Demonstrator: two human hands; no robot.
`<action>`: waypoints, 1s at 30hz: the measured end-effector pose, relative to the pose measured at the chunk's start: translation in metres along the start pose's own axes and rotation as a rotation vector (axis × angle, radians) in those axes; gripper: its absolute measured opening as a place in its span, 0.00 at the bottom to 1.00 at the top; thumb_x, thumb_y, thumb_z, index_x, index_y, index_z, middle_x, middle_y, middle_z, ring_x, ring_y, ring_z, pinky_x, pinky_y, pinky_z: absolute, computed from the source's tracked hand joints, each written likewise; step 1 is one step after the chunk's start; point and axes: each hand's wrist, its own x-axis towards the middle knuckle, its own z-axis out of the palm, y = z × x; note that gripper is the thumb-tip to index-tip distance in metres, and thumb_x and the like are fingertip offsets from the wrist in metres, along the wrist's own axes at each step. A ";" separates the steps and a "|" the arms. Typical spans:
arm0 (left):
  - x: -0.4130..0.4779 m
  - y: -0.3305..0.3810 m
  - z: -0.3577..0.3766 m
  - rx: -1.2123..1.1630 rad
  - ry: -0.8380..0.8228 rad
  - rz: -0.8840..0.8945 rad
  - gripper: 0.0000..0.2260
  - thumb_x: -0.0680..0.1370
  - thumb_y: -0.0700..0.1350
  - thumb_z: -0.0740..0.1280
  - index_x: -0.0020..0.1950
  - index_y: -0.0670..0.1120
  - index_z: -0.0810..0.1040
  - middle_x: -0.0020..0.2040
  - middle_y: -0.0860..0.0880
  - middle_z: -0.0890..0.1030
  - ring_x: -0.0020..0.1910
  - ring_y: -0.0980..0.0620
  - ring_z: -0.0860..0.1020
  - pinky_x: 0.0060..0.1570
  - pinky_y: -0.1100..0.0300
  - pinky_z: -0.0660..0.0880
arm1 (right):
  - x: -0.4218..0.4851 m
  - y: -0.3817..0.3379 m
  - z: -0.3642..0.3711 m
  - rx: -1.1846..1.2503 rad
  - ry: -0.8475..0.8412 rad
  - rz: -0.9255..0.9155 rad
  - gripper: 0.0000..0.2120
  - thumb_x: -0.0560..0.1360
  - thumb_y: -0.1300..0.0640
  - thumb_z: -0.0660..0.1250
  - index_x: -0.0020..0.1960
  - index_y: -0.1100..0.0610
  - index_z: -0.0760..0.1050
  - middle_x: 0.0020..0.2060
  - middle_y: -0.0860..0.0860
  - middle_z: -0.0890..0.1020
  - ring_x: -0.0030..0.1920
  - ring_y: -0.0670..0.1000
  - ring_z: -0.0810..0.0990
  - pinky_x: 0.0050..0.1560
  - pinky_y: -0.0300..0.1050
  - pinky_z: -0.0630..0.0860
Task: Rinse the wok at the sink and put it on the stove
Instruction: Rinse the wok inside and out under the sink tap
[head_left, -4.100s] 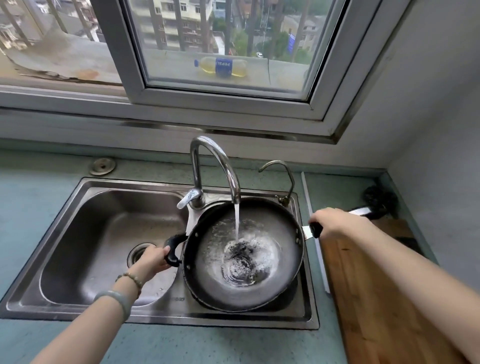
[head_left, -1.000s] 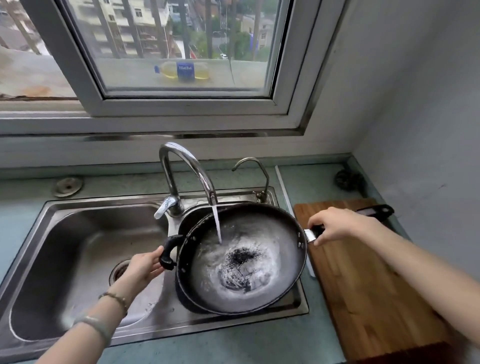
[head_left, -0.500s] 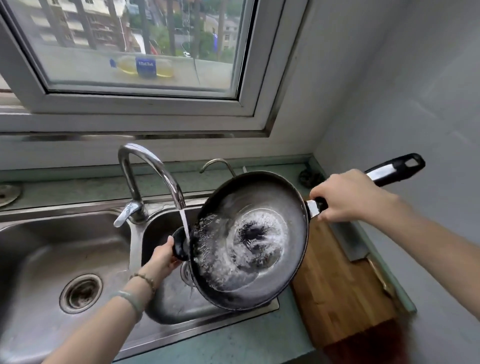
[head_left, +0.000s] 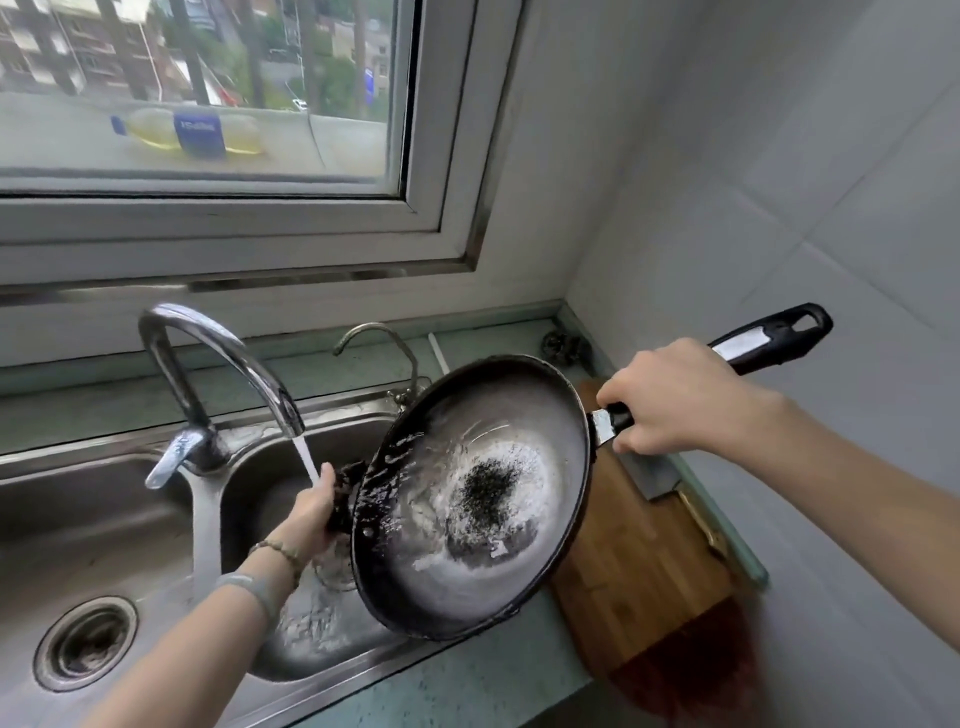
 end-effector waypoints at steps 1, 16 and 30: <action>-0.003 0.002 0.001 0.001 0.010 0.007 0.32 0.77 0.61 0.62 0.65 0.34 0.68 0.57 0.39 0.79 0.46 0.41 0.79 0.42 0.51 0.77 | 0.000 -0.001 0.000 0.006 0.000 0.002 0.13 0.68 0.44 0.63 0.50 0.47 0.78 0.40 0.48 0.81 0.45 0.53 0.81 0.27 0.40 0.55; -0.032 0.010 -0.023 -0.014 -0.051 0.052 0.16 0.82 0.51 0.57 0.48 0.40 0.75 0.32 0.43 0.77 0.18 0.51 0.75 0.19 0.63 0.73 | 0.013 0.004 0.024 0.074 0.048 0.004 0.14 0.68 0.40 0.65 0.50 0.45 0.75 0.42 0.47 0.81 0.47 0.53 0.81 0.29 0.39 0.59; -0.107 0.034 -0.130 0.231 0.307 0.296 0.20 0.77 0.54 0.65 0.35 0.39 0.73 0.19 0.49 0.74 0.23 0.48 0.74 0.29 0.61 0.71 | 0.111 -0.064 0.154 0.610 -0.027 -0.151 0.20 0.66 0.48 0.70 0.56 0.45 0.72 0.52 0.48 0.82 0.53 0.54 0.79 0.40 0.44 0.68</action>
